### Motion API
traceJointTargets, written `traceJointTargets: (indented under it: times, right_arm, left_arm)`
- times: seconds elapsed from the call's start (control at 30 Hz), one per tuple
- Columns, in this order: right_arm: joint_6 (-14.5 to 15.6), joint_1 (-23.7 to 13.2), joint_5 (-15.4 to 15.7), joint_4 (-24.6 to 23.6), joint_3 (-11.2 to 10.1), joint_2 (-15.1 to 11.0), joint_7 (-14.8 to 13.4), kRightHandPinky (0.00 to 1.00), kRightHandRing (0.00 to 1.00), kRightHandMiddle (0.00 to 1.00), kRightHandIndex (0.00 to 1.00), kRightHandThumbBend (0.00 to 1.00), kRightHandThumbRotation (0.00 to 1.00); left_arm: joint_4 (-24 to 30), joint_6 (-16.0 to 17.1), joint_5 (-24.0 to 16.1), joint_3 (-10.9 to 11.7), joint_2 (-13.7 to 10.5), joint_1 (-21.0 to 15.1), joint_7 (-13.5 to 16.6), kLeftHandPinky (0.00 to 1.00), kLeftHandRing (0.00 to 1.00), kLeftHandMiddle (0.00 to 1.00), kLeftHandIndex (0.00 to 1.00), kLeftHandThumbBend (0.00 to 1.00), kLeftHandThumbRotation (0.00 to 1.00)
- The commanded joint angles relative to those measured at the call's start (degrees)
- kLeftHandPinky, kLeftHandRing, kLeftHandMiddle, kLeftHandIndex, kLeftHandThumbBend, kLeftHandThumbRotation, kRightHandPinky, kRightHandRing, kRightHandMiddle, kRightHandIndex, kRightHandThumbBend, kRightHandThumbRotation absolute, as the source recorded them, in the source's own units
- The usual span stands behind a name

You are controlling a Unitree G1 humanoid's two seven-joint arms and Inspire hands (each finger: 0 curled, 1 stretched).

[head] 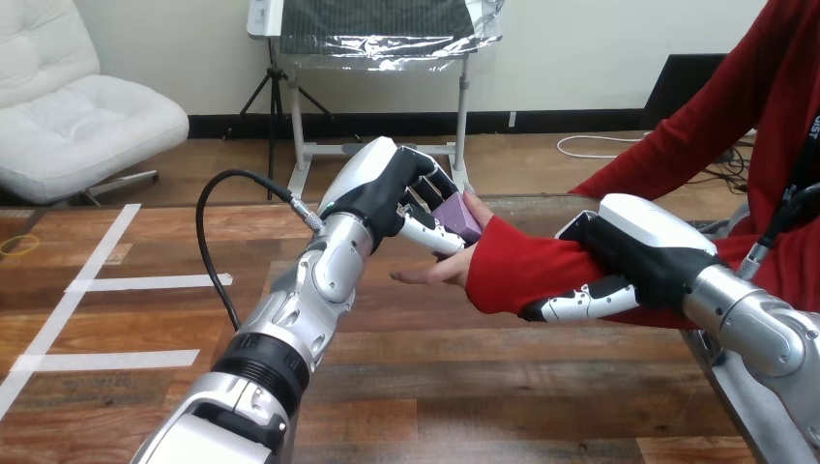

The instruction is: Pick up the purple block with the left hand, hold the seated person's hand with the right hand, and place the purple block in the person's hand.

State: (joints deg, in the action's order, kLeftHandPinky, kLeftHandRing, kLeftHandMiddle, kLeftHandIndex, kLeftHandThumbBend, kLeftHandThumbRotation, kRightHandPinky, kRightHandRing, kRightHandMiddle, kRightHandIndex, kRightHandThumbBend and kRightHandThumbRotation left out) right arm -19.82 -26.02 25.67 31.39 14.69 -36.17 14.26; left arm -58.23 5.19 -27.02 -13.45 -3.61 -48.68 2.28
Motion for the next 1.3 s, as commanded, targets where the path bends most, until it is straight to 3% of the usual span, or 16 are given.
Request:
traceJointTargets:
  times: [0.0, 0.23, 0.7, 1.03, 1.27]
  right_arm:
    - [-1.7, -4.1, -2.2, -5.1, -1.8, 2.2, -0.5, 0.22, 0.25, 0.30, 0.30, 0.73, 0.48]
    - [-2.2, -4.1, -2.2, -4.5, -1.8, 2.1, -0.6, 0.22, 0.25, 0.30, 0.31, 0.73, 0.48]
    - [-2.4, -3.9, -2.3, -4.2, -1.8, 1.9, -0.7, 0.22, 0.25, 0.29, 0.30, 0.72, 0.46]
    - [-2.2, -3.7, -2.7, -4.4, -2.0, 1.8, -0.3, 0.21, 0.24, 0.29, 0.30, 0.72, 0.47]
    - [-2.5, -3.6, -3.2, -4.3, -2.1, 1.5, 0.3, 0.21, 0.25, 0.30, 0.31, 0.72, 0.47]
  left_arm:
    - [0.7, 0.5, 0.8, -0.8, 1.5, -5.3, -0.1, 0.49, 0.51, 0.51, 0.43, 0.71, 0.00]
    - [0.7, 0.3, 0.4, -1.0, 1.3, -5.3, 0.0, 0.53, 0.54, 0.53, 0.43, 0.71, 0.00]
    - [1.1, 0.0, 0.6, -0.9, 0.9, -4.9, -0.5, 0.47, 0.50, 0.51, 0.43, 0.72, 0.00]
    - [1.6, -0.9, 0.6, -1.0, 0.4, -4.7, -2.4, 0.51, 0.52, 0.52, 0.43, 0.70, 0.00]
    - [2.2, -2.5, 0.7, -1.1, 0.2, -4.8, -4.5, 0.44, 0.47, 0.50, 0.45, 0.71, 0.00]
